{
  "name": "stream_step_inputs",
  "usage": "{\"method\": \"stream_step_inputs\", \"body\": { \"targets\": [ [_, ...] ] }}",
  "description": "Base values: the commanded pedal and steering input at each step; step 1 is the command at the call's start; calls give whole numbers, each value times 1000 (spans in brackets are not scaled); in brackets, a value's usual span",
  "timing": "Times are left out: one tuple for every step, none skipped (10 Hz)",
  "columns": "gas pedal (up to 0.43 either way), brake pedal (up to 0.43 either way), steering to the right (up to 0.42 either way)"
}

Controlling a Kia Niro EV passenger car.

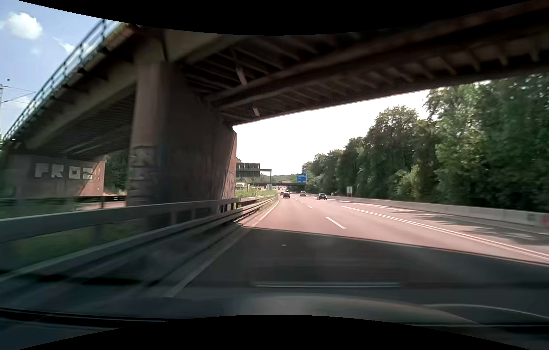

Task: Follow the waypoints while adhering to traffic rules and regulations

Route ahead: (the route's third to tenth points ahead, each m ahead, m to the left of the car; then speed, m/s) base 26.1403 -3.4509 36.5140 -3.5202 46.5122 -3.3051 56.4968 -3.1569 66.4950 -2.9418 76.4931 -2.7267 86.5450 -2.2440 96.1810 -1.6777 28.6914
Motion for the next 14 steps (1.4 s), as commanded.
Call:
{"method": "stream_step_inputs", "body": {
  "targets": [
    [118, 0, -6],
    [118, 0, -6],
    [118, 0, -6],
    [130, 0, -5],
    [130, 0, -6],
    [130, 0, -5],
    [130, 0, -6],
    [130, 0, -6],
    [130, 0, -6],
    [130, 0, -6],
    [130, 0, -6],
    [130, 0, -6],
    [130, 0, -7],
    [138, 0, -7]
  ]
}}
